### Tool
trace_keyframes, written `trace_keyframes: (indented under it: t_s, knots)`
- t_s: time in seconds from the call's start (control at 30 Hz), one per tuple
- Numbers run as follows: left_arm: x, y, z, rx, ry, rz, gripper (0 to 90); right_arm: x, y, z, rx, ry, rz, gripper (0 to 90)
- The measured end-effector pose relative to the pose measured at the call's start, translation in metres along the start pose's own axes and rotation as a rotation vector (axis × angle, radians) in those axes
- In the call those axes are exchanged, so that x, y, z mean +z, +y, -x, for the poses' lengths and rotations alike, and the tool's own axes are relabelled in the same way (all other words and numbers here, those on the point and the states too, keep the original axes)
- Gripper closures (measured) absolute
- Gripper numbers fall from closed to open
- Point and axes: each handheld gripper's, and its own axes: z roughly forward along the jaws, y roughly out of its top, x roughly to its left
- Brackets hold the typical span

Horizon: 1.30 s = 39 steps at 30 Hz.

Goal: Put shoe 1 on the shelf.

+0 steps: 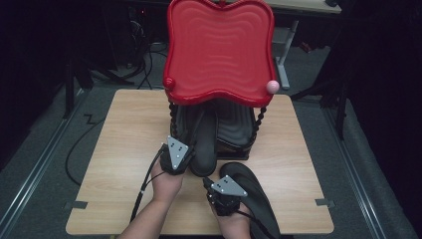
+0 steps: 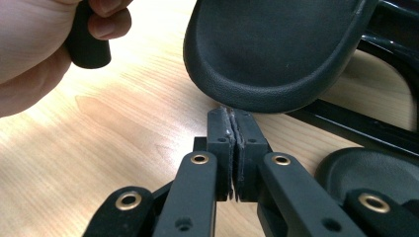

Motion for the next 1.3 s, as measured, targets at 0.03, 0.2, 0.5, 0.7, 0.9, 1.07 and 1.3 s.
trace_keyframes:
  t_s: [0.03,0.2,0.5,0.7,0.9,1.07,1.3]
  knots:
    - [-0.001,0.000,0.001,0.001,0.000,-0.002,64.6,0.001,0.001,0.000,0.001,-0.001,0.000,87.4]
    - [-0.006,-0.003,0.000,0.006,0.003,0.000,62.3,0.004,0.008,0.004,0.004,-0.011,0.012,87.4]
    - [-0.019,-0.025,0.012,0.022,-0.030,-0.017,61.5,0.011,0.017,0.009,-0.005,-0.033,0.017,87.5]
    - [-0.020,-0.027,0.011,-0.004,-0.040,-0.003,61.2,0.017,0.025,0.015,-0.025,-0.056,0.014,87.3]
    - [-0.019,-0.025,0.012,-0.051,-0.057,0.028,61.2,0.024,0.036,0.019,-0.026,-0.073,0.026,86.9]
    - [-0.011,-0.025,0.014,-0.034,-0.030,0.028,62.9,0.032,0.043,0.019,-0.020,-0.076,0.034,86.4]
    - [-0.008,-0.025,0.009,-0.023,-0.018,0.030,64.5,0.025,0.039,0.018,-0.012,-0.073,0.070,86.1]
